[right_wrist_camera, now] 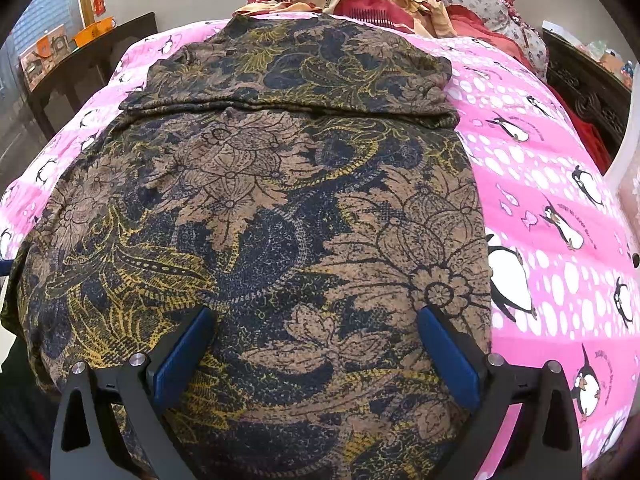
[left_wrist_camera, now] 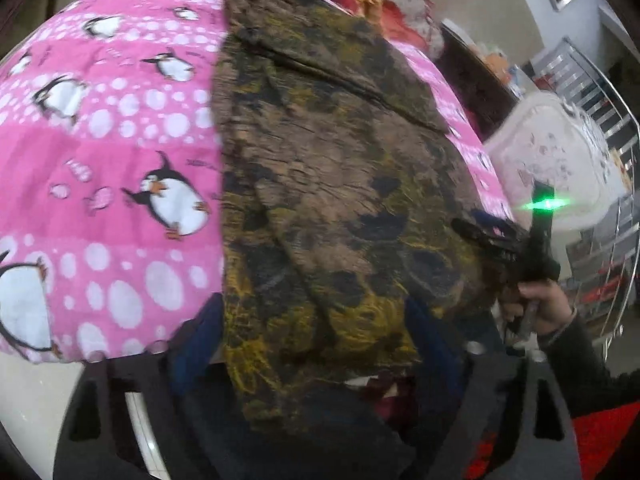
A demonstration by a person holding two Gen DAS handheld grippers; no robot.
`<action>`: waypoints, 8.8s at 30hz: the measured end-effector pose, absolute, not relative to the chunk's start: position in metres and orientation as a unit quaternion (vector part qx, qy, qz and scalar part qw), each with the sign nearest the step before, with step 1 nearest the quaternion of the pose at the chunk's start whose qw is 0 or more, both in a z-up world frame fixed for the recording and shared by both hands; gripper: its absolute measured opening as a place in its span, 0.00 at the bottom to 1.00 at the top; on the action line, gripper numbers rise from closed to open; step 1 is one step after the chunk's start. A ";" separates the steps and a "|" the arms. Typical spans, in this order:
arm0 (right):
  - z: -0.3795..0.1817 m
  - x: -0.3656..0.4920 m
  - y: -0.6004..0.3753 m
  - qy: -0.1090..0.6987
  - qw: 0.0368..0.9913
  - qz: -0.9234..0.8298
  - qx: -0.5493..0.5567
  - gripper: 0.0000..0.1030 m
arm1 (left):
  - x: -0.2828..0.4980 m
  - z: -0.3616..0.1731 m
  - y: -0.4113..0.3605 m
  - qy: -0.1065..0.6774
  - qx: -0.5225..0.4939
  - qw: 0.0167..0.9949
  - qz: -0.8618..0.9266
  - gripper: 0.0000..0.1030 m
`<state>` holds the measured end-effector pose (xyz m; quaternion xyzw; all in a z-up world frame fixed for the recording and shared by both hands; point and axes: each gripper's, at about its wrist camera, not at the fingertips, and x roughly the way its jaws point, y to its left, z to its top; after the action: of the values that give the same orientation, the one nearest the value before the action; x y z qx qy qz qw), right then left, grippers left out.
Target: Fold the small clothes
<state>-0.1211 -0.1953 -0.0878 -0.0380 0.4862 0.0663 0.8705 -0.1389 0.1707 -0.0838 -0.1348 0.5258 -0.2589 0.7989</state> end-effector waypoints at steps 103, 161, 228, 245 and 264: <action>-0.081 0.060 -0.371 0.466 0.844 0.097 0.246 0.21 | 0.131 -0.075 0.217 0.477 -0.154 0.855 -0.133 0.51; -0.038 0.136 -0.232 0.427 0.899 0.026 0.096 0.85 | 0.157 -0.037 0.040 0.446 -0.086 0.890 -0.048 0.72; -0.091 -0.020 -0.120 0.435 0.891 0.114 -0.060 0.99 | -0.079 -0.090 0.182 0.450 -0.319 0.825 -0.123 0.97; -0.092 -0.026 -0.123 0.434 0.892 0.114 -0.056 0.99 | -0.052 -0.109 0.212 0.437 -0.443 0.777 -0.098 0.37; -0.015 0.197 0.027 0.585 0.739 0.334 0.000 0.99 | -0.063 -0.016 0.077 0.313 -0.045 0.945 -0.081 0.11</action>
<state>0.1966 0.0272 -0.0155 -0.0001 0.5849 0.3336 0.7393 -0.0626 0.0770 -0.0165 -0.0448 0.3132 -0.0814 0.9451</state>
